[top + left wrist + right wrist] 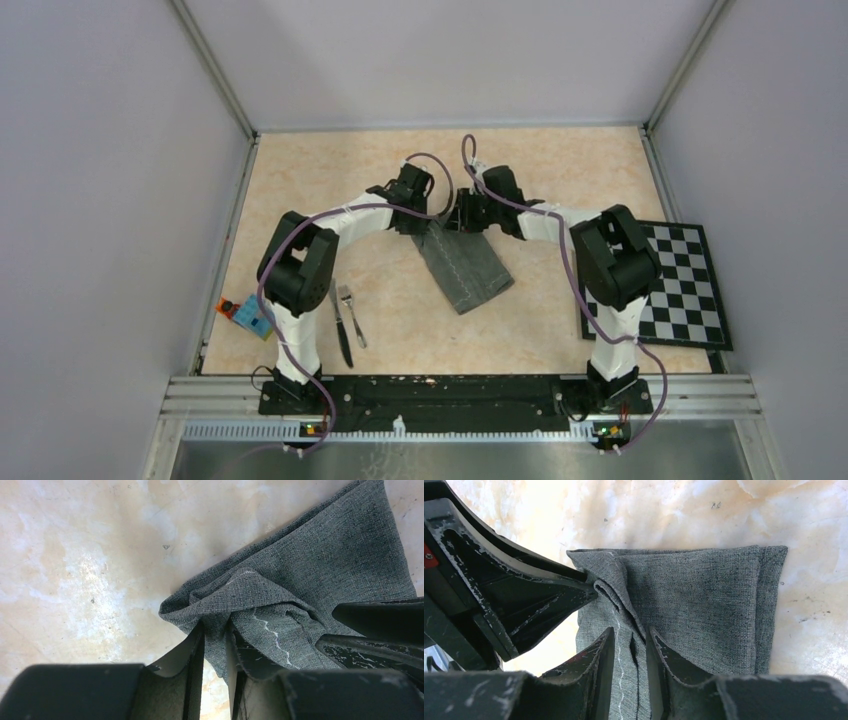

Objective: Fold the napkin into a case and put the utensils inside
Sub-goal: Smooth out the 2/3-rectangle-folded napkin at the center of the board.

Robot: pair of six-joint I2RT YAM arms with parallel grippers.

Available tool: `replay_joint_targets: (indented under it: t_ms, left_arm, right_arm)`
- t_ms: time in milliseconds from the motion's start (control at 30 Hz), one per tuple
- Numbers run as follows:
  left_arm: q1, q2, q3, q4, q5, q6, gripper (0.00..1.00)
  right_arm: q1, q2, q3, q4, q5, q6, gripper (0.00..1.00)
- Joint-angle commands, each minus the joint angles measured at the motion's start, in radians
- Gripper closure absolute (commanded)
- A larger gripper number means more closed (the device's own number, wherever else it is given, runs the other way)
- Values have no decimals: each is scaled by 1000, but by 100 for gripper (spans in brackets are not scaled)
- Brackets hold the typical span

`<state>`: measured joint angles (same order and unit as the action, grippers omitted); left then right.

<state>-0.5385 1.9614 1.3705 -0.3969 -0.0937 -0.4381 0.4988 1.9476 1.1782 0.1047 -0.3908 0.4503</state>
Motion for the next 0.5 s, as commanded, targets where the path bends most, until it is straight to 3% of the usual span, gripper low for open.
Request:
replay_joint_targets:
  t_ms: [0, 133, 233, 467]
  left_arm:
    - [-2, -3, 31, 25, 4, 8, 77]
    - [-2, -7, 37, 16, 1, 8, 92]
    - [-3, -26, 23, 28, 4, 3, 98]
    - [-2, -63, -2, 50, 6, -1, 100]
  right_arm:
    - [-6, -72, -6, 28, -19, 15, 71]
    - [-4, -101, -22, 36, -32, 55, 71]
    - [-4, -107, -53, 111, -103, 120, 78]
    - [2, -21, -29, 208, -189, 219, 100]
